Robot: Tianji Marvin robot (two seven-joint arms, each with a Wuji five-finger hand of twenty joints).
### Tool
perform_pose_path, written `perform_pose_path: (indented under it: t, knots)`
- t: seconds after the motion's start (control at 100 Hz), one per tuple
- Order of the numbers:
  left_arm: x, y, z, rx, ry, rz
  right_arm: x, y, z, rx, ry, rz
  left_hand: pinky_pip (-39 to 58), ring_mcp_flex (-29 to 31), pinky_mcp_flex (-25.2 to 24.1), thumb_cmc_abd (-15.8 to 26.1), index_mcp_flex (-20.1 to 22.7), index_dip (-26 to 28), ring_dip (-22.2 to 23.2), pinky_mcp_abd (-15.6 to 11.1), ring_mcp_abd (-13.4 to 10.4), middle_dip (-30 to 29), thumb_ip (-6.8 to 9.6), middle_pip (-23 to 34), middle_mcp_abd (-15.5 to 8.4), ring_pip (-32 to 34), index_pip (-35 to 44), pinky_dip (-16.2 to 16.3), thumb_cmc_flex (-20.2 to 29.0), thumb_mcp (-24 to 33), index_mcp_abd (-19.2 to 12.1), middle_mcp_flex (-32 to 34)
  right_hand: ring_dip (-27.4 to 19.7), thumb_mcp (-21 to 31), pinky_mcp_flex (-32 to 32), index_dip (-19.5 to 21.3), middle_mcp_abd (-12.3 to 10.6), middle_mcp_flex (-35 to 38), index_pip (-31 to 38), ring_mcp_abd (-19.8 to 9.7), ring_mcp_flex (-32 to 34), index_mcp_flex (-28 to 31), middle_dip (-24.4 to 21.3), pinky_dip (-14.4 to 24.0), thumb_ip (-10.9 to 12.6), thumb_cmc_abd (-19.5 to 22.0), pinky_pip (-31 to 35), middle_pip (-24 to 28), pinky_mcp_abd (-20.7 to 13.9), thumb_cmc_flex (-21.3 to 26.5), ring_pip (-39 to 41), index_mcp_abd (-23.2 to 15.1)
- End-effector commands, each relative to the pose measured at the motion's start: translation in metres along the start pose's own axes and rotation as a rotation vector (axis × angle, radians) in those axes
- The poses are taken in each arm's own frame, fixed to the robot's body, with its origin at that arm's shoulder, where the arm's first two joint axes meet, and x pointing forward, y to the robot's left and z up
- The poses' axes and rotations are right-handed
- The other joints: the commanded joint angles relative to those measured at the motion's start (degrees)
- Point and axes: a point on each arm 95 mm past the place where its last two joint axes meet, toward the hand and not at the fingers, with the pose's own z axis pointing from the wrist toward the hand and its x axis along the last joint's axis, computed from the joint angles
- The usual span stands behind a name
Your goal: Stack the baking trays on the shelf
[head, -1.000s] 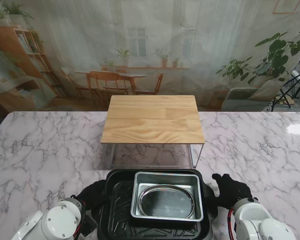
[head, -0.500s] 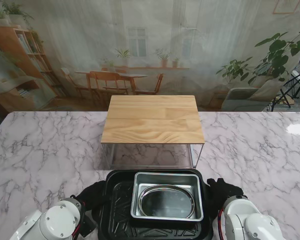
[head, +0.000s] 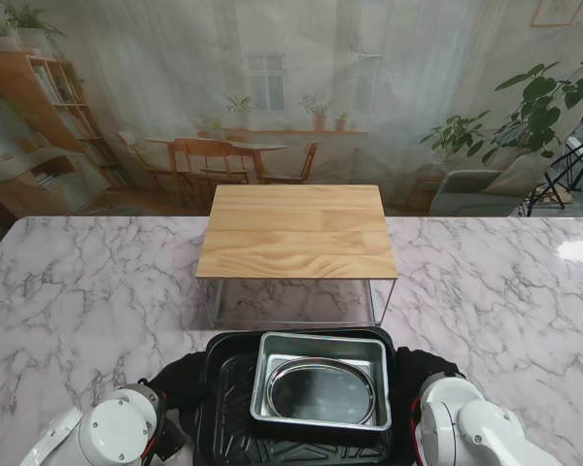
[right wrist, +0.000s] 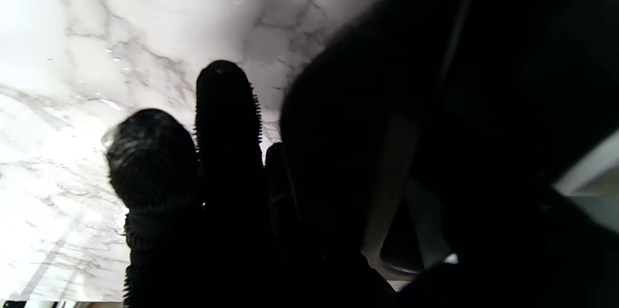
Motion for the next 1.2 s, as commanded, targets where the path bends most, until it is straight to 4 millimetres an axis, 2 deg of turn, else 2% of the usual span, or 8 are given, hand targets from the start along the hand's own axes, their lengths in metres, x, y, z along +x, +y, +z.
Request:
perform_pose_path:
  t: [0.0,0.23,0.44,0.74,0.83,0.92,1.05,1.19]
  knots:
    - [-0.006,0.012,0.002,-0.048,-0.017,-0.006,-0.003,-0.018,0.007,0.057,-0.007,0.011,3.8,2.0,3.0,1.3,2.2,0.3,0.7,-3.9,3.0,0.0,0.83,1.7,-2.6,2.5,3.7,0.4,6.0,10.3,-9.3,5.2,0.6,9.6,3.3,-1.3,0.8,3.4,3.5,0.3,4.3,7.6,1.1,-0.7,-0.9,1.8,3.6,2.4,-2.4,12.1,5.3,-9.8]
    - [-0.004,0.014,0.002,-0.048,-0.014,-0.019,0.003,-0.019,0.011,0.062,0.01,0.073,4.4,3.8,5.2,0.8,1.8,-0.7,-0.3,-4.4,2.5,-1.4,1.62,16.7,-5.2,4.4,9.1,3.4,6.4,3.7,-13.7,1.1,1.8,16.7,6.8,-3.2,1.4,11.4,8.6,-0.9,7.8,12.0,2.5,0.4,-5.6,-2.6,7.8,1.9,-3.4,19.0,9.7,-11.7]
    - [-0.002,0.012,0.002,-0.01,-0.002,-0.023,0.008,-0.018,0.011,0.071,0.033,0.119,4.8,4.7,6.7,2.1,3.7,-0.3,0.5,-4.8,2.0,-3.4,1.64,19.3,-6.4,5.0,12.7,3.1,6.3,5.4,-17.7,3.4,2.5,20.4,7.4,-4.1,2.3,14.6,9.4,-0.9,7.8,14.8,2.7,1.9,-7.7,-3.5,9.9,2.2,-3.7,20.8,13.1,-11.2]
    - [-0.002,0.007,0.003,0.044,-0.009,-0.045,0.013,-0.017,0.006,0.075,0.047,0.133,5.3,4.6,5.8,3.8,1.4,-2.9,-1.0,-3.5,2.6,-4.7,2.87,18.6,-2.1,4.7,10.6,3.2,5.3,-7.0,-13.8,2.0,1.8,16.6,7.3,-5.2,2.9,14.4,8.0,0.5,7.6,13.8,2.3,2.1,-7.1,0.3,9.8,1.3,-2.0,19.7,13.0,-9.5]
    - [-0.002,0.006,0.002,0.043,-0.013,-0.054,0.016,-0.017,0.004,0.08,0.052,0.136,3.7,0.3,1.2,5.6,-1.2,-4.4,-0.8,-2.0,4.5,-5.4,4.88,17.5,-2.2,3.8,7.1,5.0,3.8,-21.0,-10.4,-2.2,1.2,11.8,7.1,-5.1,3.2,13.4,7.9,1.3,7.5,11.8,1.7,1.9,-5.8,3.5,9.4,1.4,-1.1,18.5,12.4,-9.1]
    - [-0.001,0.003,0.001,0.038,-0.017,-0.09,0.017,-0.017,0.003,0.09,0.058,0.135,3.8,-3.3,-2.9,8.4,-2.3,-4.4,-0.9,-0.7,7.0,-5.6,4.5,16.5,-1.5,3.6,5.2,6.7,0.9,-26.1,-9.2,-4.6,0.8,10.3,7.0,-5.2,3.1,12.8,7.6,1.8,7.4,10.5,1.3,1.7,-5.4,4.8,9.1,1.3,-0.5,18.3,11.7,-9.0]
    - [-0.001,-0.003,-0.003,0.05,-0.011,-0.122,0.018,-0.016,0.003,0.087,0.059,0.139,3.7,-5.0,-5.0,8.5,-2.8,-4.5,-1.1,0.1,7.9,-5.7,4.72,15.9,-1.0,3.4,3.9,7.4,0.8,-27.0,-7.7,-5.7,0.6,10.2,6.8,-5.2,3.2,12.7,7.5,2.4,7.3,9.8,1.0,1.5,-5.3,5.3,8.6,1.3,0.1,18.6,11.2,-8.8]
    - [-0.001,-0.006,-0.005,0.049,0.008,-0.081,0.019,-0.016,0.002,0.085,0.062,0.146,1.9,-5.0,-4.4,5.7,-1.9,-4.4,-2.0,-1.6,5.5,-5.6,6.75,15.6,-1.5,2.8,2.4,7.1,6.1,-24.2,-8.7,-7.3,0.6,10.3,6.8,-5.3,3.3,12.4,7.5,2.6,7.3,9.3,0.6,1.3,-5.3,5.5,8.6,1.2,0.6,18.8,11.1,-8.6]
